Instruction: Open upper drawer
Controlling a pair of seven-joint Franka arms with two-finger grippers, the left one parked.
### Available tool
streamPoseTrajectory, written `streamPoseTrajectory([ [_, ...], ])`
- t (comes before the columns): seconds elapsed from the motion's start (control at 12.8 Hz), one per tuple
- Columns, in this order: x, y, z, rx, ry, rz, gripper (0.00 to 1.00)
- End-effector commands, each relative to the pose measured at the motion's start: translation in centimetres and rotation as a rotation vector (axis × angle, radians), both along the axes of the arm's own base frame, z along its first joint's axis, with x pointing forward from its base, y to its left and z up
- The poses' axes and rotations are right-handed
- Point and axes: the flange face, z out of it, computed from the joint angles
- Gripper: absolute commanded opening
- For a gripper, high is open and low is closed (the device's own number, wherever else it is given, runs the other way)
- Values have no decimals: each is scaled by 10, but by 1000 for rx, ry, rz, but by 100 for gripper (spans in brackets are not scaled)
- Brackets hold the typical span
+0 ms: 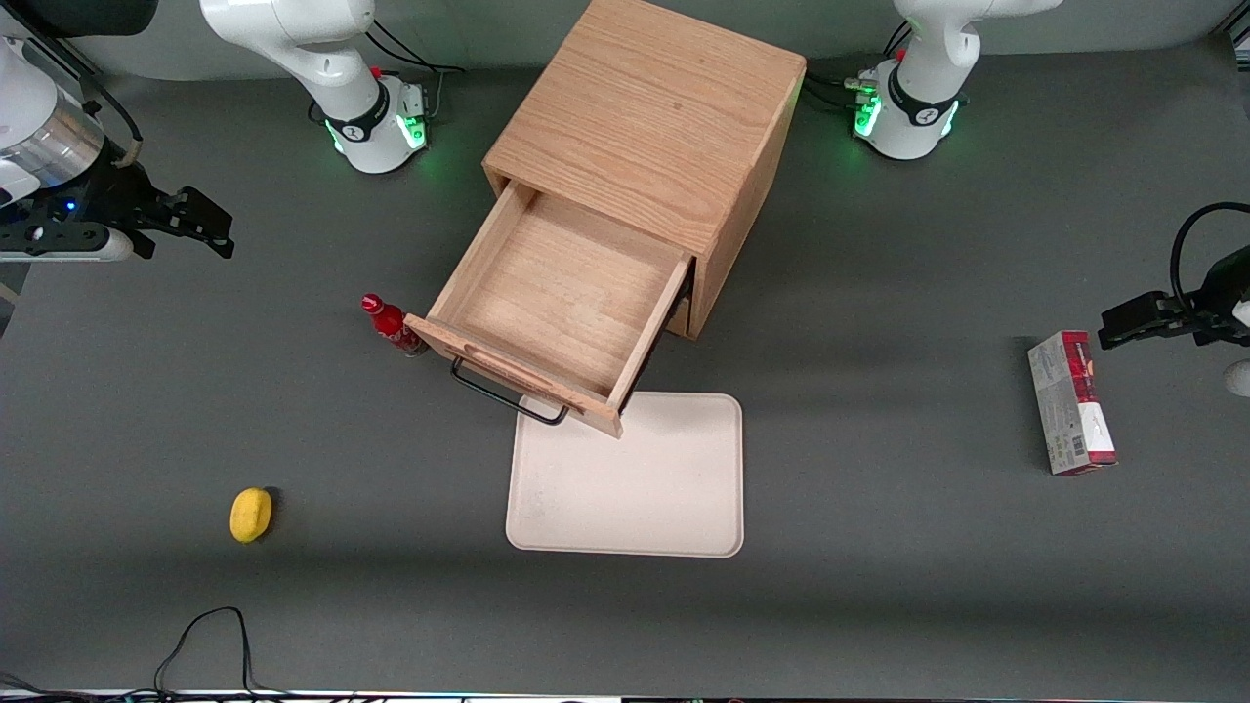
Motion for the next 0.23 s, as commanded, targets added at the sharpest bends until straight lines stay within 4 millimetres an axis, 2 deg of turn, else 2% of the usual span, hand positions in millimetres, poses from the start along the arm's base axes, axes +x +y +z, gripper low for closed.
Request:
streamPoseTrajectory([
  [0.0, 4, 2, 6, 1, -2, -29, 100],
  [0.16, 7, 3, 13, 2, -11, -31, 100],
])
